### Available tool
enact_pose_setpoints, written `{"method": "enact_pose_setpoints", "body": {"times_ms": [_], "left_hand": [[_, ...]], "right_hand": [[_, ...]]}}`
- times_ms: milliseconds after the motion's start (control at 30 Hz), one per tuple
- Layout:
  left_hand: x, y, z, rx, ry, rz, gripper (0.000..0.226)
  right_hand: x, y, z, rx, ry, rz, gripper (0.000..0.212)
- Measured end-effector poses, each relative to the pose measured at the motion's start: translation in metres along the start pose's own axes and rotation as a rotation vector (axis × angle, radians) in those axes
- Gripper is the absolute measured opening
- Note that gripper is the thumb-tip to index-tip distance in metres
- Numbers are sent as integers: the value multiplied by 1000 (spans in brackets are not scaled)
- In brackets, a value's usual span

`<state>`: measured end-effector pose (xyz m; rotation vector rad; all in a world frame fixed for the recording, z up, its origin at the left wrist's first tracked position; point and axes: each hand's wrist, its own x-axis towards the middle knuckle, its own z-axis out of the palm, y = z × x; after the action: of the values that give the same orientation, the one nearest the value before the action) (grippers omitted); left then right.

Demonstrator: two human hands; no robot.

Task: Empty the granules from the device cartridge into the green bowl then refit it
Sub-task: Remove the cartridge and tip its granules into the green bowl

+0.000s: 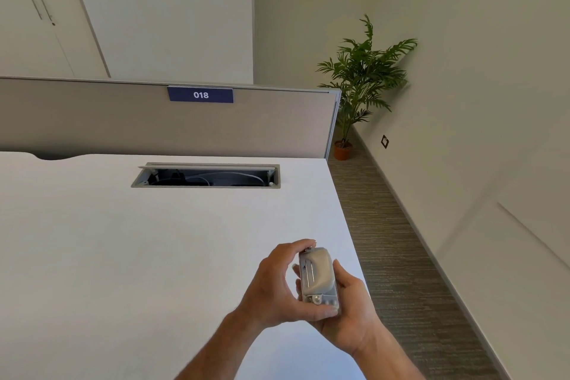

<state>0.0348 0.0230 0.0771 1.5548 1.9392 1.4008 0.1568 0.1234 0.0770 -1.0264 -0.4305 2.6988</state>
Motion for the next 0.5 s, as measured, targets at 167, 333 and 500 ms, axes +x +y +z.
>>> {"method": "enact_pose_setpoints", "body": {"times_ms": [167, 333, 500], "left_hand": [[-4, -15, -1, 17, -16, -36, 100], [-23, -49, 8, 29, -54, -144, 103], [-47, -81, 22, 69, -156, -244, 110]], "right_hand": [[5, -7, -26, 36, 43, -26, 54], [3, -15, -56, 45, 112, -85, 50], [-4, -13, -73, 73, 136, -99, 51]]}}
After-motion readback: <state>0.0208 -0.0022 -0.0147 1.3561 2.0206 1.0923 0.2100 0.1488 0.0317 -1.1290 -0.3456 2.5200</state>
